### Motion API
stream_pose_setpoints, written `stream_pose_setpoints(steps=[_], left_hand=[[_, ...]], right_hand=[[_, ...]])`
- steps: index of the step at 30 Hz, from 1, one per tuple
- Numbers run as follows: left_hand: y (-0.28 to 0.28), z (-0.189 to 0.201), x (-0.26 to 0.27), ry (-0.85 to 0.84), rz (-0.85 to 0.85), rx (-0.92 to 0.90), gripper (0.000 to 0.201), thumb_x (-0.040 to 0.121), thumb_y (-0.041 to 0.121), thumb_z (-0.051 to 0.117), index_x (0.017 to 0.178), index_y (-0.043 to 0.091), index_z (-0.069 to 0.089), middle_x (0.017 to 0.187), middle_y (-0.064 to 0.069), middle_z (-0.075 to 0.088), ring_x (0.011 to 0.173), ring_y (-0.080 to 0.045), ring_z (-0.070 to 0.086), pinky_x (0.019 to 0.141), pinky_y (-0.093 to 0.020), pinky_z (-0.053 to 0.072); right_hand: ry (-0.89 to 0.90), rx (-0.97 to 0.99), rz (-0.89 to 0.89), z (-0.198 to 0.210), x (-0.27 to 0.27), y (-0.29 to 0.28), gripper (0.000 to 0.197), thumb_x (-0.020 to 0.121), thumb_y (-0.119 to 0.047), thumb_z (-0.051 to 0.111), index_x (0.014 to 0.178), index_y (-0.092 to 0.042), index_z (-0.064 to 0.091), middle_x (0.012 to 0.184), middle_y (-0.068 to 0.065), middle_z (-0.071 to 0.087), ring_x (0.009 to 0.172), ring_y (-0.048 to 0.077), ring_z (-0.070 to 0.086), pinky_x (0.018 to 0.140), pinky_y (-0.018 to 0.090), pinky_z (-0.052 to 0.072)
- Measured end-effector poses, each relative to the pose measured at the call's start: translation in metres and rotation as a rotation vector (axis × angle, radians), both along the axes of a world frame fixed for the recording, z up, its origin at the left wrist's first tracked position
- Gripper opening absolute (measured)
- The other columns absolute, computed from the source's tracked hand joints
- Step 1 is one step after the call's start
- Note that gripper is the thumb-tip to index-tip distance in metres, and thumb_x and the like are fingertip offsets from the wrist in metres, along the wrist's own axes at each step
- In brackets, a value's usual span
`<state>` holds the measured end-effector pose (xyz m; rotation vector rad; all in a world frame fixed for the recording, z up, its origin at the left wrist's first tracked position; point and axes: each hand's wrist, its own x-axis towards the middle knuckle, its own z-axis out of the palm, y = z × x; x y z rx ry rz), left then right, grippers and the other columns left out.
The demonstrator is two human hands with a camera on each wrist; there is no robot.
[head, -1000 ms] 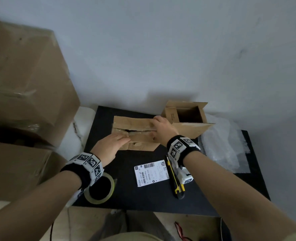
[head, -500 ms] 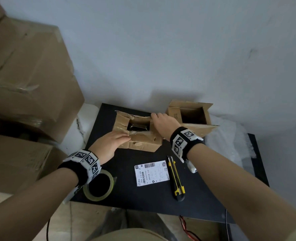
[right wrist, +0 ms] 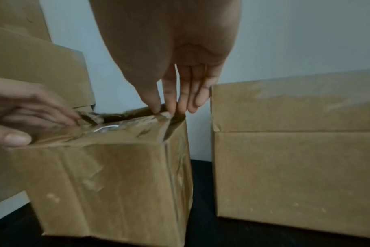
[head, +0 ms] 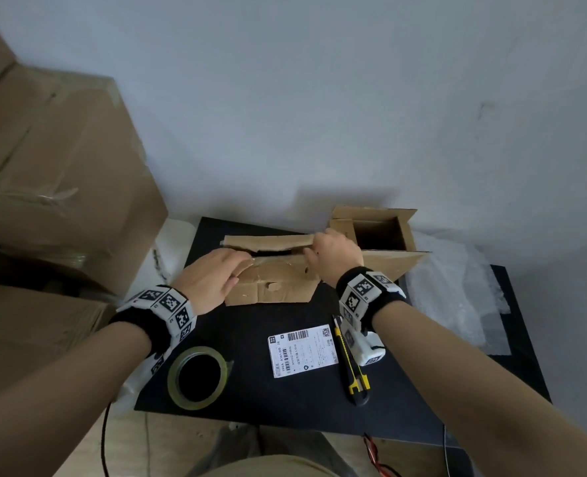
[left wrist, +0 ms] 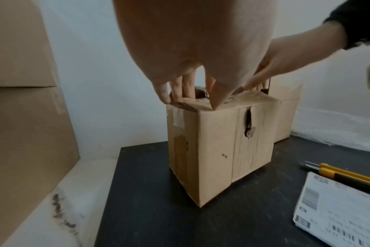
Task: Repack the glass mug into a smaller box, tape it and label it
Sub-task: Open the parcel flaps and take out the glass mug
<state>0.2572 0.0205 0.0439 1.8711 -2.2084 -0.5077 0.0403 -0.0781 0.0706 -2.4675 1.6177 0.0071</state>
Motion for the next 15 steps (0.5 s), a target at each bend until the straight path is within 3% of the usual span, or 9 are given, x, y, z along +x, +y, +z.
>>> stream_pose_setpoints(steps=[3,5,7,10,13,15], left_hand=[[-0.006,0.004,0.004,-0.043,0.083,0.086,0.060,0.090,0.031,0.057,0.141,0.014,0.033,0.140,-0.002,0.040,0.127,-0.018,0.042,0.103,-0.033,0.041],[-0.007,0.003,0.009,-0.087,0.085,0.139,0.063,0.087,0.041,0.060,0.139,0.015,0.037,0.137,0.002,0.038,0.121,-0.016,0.047,0.096,-0.036,0.046],[-0.006,0.002,0.013,-0.110,0.074,0.169,0.061,0.083,0.045,0.063,0.134,0.017,0.044,0.132,0.006,0.038,0.111,-0.015,0.052,0.088,-0.034,0.049],[-0.003,0.004,0.012,-0.072,0.065,0.155,0.051,0.081,0.039,0.068,0.122,0.020,0.046,0.123,0.008,0.043,0.098,-0.014,0.055,0.077,-0.031,0.049],[-0.003,0.009,0.006,-0.072,0.050,0.139,0.039,0.084,0.031,0.066,0.112,0.018,0.042,0.107,0.008,0.046,0.085,-0.013,0.052,0.071,-0.030,0.046],[-0.002,0.010,0.004,-0.112,0.027,0.110,0.027,0.087,0.026,0.061,0.104,0.017,0.041,0.096,0.008,0.046,0.082,-0.013,0.052,0.067,-0.027,0.043]], right_hand=[[-0.117,0.021,0.076,-0.010,-0.008,0.012,0.029,0.094,-0.029,0.048,0.118,-0.014,0.056,0.113,0.004,0.058,0.102,0.024,0.058,0.084,0.033,0.045],[-0.085,0.087,0.168,-0.014,-0.011,0.016,0.041,0.093,-0.030,0.052,0.131,-0.016,0.049,0.130,0.003,0.052,0.117,0.023,0.051,0.099,0.036,0.040],[-0.033,0.185,0.182,-0.014,-0.010,0.016,0.056,0.090,-0.032,0.057,0.141,-0.015,0.037,0.141,0.003,0.043,0.128,0.022,0.043,0.106,0.037,0.038],[-0.032,0.256,0.152,-0.014,-0.008,0.011,0.056,0.086,-0.028,0.063,0.136,-0.013,0.041,0.137,0.004,0.043,0.123,0.023,0.046,0.101,0.038,0.043],[-0.092,0.274,0.136,-0.006,-0.009,0.008,0.040,0.085,-0.022,0.064,0.122,-0.013,0.051,0.127,0.004,0.049,0.111,0.023,0.053,0.092,0.035,0.046],[-0.067,0.282,0.157,-0.001,-0.010,0.008,0.025,0.087,-0.027,0.062,0.108,-0.013,0.058,0.114,0.004,0.053,0.102,0.023,0.055,0.081,0.030,0.044]])
